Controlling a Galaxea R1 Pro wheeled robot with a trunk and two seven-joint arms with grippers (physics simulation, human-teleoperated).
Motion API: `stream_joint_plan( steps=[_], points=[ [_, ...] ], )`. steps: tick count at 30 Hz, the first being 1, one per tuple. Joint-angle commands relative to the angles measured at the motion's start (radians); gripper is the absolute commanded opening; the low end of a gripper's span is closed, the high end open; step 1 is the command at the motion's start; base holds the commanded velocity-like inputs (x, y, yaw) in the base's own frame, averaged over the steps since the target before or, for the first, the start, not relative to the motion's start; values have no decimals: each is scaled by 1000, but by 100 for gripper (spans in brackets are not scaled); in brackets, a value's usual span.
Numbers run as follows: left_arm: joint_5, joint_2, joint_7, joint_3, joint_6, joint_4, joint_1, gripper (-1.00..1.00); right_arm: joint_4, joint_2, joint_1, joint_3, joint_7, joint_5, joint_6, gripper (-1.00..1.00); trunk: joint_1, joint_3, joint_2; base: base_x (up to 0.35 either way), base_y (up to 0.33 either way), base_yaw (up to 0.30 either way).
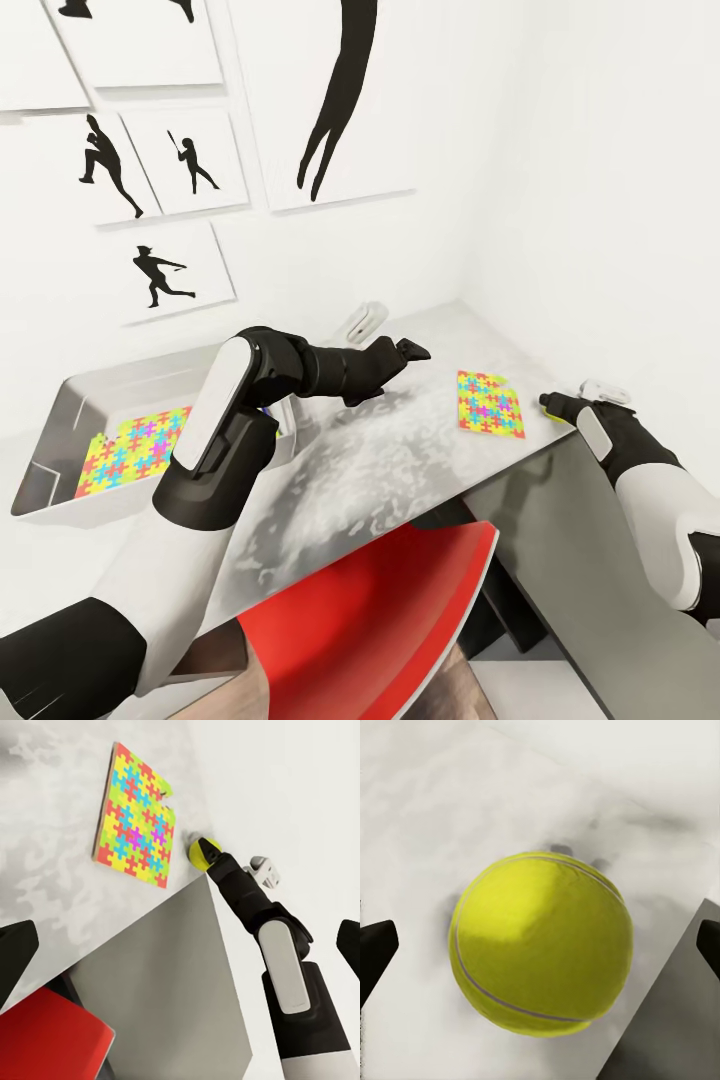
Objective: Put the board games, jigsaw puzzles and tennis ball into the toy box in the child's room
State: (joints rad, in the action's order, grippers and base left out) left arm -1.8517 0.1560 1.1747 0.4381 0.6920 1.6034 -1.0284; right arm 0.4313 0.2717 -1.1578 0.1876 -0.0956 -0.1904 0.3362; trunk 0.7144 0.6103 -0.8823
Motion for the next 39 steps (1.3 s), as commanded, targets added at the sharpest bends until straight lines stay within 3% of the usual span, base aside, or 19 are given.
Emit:
stream_joint_plan(
  steps=[1, 28, 39],
  points=[
    [-5, 1, 8, -1, 6, 1, -1, 100, 2, 0, 0, 0, -5, -11, 4, 100, 0, 1, -1, 0, 0, 0],
    [-9, 0, 10, 2, 6, 3, -1, 100, 9, 1, 0, 0, -3, -15, -9, 100, 0, 1, -1, 0, 0, 0],
    [-9, 0, 9, 2, 6, 3, -2, 100, 9, 0, 0, 0, -3, -15, -9, 100, 42, 35, -78, 0, 0, 0]
  ],
)
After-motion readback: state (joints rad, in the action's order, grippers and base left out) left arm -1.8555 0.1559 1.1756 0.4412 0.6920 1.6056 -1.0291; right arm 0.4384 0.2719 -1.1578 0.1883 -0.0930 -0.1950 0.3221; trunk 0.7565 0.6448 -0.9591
